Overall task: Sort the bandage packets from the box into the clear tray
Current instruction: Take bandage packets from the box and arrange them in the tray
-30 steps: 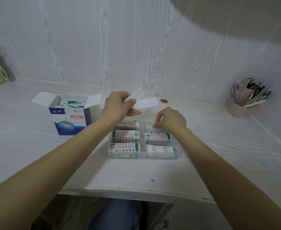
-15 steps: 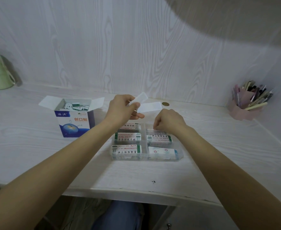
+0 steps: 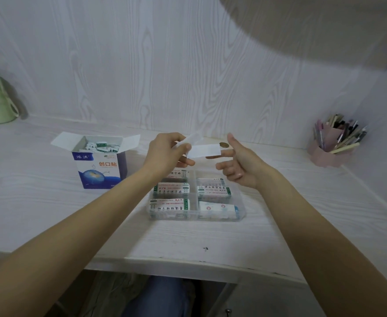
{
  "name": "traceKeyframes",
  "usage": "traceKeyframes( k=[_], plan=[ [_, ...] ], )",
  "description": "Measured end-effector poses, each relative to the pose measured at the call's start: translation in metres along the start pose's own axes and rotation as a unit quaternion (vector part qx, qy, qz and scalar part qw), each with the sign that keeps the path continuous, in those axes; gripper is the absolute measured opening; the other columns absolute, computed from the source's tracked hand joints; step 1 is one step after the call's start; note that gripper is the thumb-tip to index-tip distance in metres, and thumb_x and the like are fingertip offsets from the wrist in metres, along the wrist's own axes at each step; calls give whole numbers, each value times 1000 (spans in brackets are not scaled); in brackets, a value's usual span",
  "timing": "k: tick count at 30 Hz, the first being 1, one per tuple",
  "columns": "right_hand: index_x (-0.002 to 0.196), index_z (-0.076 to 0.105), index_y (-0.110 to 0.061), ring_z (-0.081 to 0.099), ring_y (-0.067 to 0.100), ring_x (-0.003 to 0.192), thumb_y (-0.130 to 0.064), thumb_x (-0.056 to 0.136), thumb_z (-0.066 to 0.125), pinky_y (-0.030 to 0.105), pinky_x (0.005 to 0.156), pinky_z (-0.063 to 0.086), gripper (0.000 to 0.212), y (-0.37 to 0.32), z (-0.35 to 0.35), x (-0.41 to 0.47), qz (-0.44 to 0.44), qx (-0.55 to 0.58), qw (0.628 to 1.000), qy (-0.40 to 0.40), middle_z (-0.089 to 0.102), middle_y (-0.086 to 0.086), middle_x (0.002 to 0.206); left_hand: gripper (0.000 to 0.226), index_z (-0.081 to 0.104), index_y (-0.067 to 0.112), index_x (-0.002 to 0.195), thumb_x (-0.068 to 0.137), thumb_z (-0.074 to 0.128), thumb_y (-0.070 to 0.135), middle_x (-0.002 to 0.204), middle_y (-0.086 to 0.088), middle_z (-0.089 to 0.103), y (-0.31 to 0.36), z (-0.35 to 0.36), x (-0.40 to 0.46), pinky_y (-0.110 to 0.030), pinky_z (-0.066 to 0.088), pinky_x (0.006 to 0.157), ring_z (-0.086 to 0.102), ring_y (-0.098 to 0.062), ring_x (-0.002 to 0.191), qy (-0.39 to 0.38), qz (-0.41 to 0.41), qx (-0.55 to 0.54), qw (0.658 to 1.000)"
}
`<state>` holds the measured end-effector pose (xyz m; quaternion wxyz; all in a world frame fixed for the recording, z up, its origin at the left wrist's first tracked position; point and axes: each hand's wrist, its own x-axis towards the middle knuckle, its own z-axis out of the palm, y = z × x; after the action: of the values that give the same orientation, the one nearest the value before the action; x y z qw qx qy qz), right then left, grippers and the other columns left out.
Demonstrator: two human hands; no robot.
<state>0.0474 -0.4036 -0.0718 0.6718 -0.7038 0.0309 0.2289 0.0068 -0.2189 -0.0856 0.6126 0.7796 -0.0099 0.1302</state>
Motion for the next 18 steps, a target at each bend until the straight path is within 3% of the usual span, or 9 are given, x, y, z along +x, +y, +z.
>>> traceKeyframes(
  k=[4,8,11,14,16,18],
  plan=[
    [96,52,-11,52,8,40,-30,92,59,12,33,34,20,-3,1,-4,4,119,993,-13,66,11,62,12,65,14,85,93,57,8,84,-14,69,0,7,0,-23,57,58,72,-20,65,-36,12,0,999],
    [108,56,0,67,16,54,-16,94,56,16,49,53,21,-1,4,-4,-21,172,984,-38,69,18,70,19,63,5,93,99,47,14,90,-13,70,0,11,3,-24,58,66,72,-21,73,-112,13,45,993],
    [98,57,1,69,19,63,-18,95,55,18,53,54,19,-1,3,-4,-29,136,990,-35,69,18,75,26,61,2,97,102,38,15,96,-12,69,1,16,3,-19,54,68,69,-16,73,-155,38,146,976],
    [99,64,3,66,13,66,-21,93,60,17,56,53,25,-4,-2,-3,-34,53,997,-34,70,16,84,31,63,5,110,102,37,18,106,-6,68,5,19,4,-14,43,67,62,-12,82,-190,104,307,927],
    [100,67,3,65,11,67,-9,88,65,17,61,54,18,-5,-7,-2,-34,-3,999,-28,69,12,85,32,62,7,120,101,42,22,116,-6,66,6,21,6,-16,38,74,61,-17,99,-198,118,332,915],
    [103,66,0,67,12,69,1,83,68,18,64,56,20,-4,-11,-2,-35,-33,999,-4,68,10,84,35,58,12,127,96,53,26,125,-3,62,6,22,9,-13,34,82,56,-17,113,-183,105,309,927]
  ],
)
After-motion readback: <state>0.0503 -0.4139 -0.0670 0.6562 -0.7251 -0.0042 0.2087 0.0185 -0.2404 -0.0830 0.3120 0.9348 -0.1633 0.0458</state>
